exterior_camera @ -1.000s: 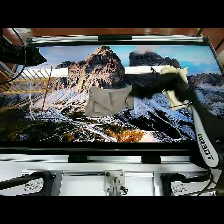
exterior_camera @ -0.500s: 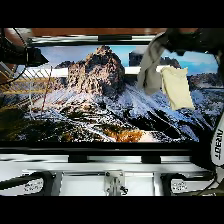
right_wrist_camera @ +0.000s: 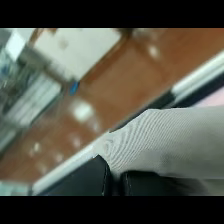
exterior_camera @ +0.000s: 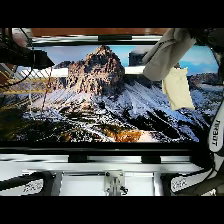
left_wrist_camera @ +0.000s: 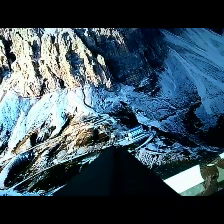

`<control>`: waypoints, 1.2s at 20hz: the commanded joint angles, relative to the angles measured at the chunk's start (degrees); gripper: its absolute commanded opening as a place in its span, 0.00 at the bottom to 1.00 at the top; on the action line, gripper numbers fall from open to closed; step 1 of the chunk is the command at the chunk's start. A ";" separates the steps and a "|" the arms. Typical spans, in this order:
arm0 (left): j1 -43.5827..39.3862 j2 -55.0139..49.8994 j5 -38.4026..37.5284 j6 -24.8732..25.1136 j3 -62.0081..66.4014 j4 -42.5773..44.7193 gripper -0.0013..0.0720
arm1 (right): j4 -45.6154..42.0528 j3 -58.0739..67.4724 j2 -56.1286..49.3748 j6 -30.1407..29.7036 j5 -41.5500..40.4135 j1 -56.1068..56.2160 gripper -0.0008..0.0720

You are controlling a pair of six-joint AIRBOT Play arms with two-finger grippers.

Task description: Fold the shirts.

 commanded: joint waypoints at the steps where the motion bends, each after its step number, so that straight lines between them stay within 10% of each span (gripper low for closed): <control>1: -1.57 -0.02 -1.05 0.00 0.02 0.00 0.05 | -0.61 0.11 -5.46 -1.55 22.64 1.16 0.10; 8: -5.27 -0.04 -1.01 -0.20 0.02 0.02 0.05 | -10.43 4.94 -12.44 3.08 34.01 1.51 0.10; 14: -5.90 -0.04 -1.01 -0.17 0.02 0.04 0.05 | -19.37 4.94 -11.54 2.91 14.69 -1.77 0.10; 19: -5.97 -0.04 -1.03 -0.20 0.02 0.00 0.05 | -17.14 5.05 -11.04 2.89 43.58 1.75 0.10; 24: -6.32 -0.04 -2.89 -0.20 0.00 0.00 0.05 | -17.25 5.05 -15.04 2.86 46.97 1.16 0.10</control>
